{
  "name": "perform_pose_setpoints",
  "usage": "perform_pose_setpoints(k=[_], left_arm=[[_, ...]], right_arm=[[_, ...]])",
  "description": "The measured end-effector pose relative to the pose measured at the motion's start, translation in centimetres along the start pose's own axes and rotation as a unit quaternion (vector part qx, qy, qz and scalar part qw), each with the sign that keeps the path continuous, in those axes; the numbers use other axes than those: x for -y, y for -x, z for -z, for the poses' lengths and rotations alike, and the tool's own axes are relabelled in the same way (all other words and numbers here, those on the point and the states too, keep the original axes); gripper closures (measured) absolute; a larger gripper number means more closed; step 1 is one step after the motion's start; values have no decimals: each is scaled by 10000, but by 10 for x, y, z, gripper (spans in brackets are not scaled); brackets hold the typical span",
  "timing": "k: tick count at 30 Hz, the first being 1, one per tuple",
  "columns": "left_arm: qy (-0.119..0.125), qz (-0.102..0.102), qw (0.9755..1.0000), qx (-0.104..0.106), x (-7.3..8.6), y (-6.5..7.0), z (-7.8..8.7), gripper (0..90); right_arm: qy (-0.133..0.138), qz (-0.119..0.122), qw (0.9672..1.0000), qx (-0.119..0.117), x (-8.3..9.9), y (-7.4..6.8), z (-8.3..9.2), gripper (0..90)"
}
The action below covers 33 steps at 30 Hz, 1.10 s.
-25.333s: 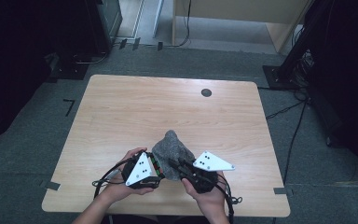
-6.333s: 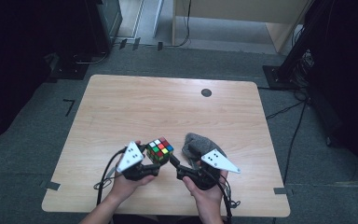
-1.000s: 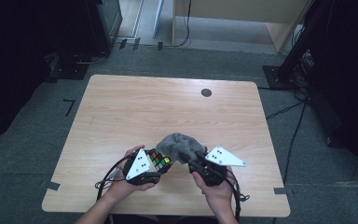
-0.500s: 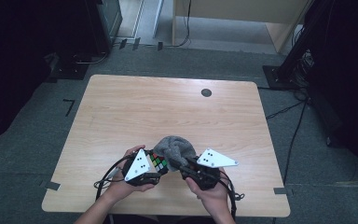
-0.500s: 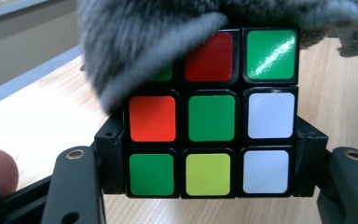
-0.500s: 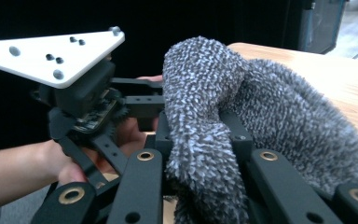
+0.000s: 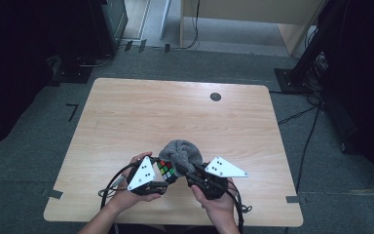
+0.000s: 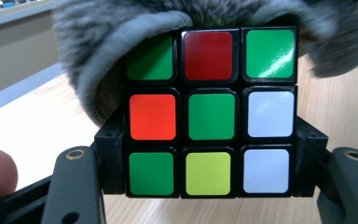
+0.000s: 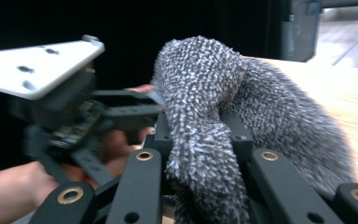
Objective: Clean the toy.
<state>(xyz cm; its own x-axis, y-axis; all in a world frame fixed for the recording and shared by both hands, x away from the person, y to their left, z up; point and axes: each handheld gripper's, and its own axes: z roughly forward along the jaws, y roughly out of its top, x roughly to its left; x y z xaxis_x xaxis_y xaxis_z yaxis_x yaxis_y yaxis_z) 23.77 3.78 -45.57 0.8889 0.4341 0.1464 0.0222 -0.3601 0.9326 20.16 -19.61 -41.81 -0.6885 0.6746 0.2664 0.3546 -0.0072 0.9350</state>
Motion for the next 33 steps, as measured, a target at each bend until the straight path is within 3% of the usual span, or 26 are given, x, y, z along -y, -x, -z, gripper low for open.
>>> perform_pose_setpoints(k=[3, 5, 6, 9, 12, 16, 18, 21, 24, 26, 30, 33], left_arm=[[5, 51, 10000, -6, 0, -2, 1, 338], [-81, 44, 9999, -56, 2, -2, -2, 337], [-115, 38, 9999, -78, 2, -2, -3, 337], [-146, 8, 9999, -60, 2, -1, -4, 337], [-54, -21, 10000, -56, 0, -1, -1, 338], [313, 136, 9994, 36, -3, -8, 9, 338], [449, 289, 9986, 24, -5, -16, 16, 338], [635, 591, 9961, 172, -7, -29, 25, 337], [707, 685, 9947, 289, -8, -33, 28, 337], [719, 742, 9937, 424, -8, -32, 28, 337], [678, 702, 9921, 784, -9, -27, 24, 337], [584, 648, 9923, 885, -10, -25, 21, 337]], right_arm=[[-60, -165, 9994, 288, 4, 15, 2, 737], [-128, -311, 9989, 317, 8, 22, 2, 738], [-124, -336, 9991, 247, 8, 20, 2, 739], [-44, -71, 10000, 16, 4, 3, 0, 738], [-29, 110, 9999, 58, 0, -4, 0, 739], [-20, 163, 9980, 612, 5, 21, 8, 743], [-15, 199, 9974, 690, 8, 35, 14, 752], [-21, 631, 9974, 336, 10, 39, 13, 755], [-152, 1251, 9920, -103, 11, 26, 4, 753], [-239, 1512, 9879, -234, 15, 19, -2, 753], [-513, 2040, 9776, -6, 21, 10, -10, 752], [-208, 2045, 9784, 202, 16, 13, -3, 754]])
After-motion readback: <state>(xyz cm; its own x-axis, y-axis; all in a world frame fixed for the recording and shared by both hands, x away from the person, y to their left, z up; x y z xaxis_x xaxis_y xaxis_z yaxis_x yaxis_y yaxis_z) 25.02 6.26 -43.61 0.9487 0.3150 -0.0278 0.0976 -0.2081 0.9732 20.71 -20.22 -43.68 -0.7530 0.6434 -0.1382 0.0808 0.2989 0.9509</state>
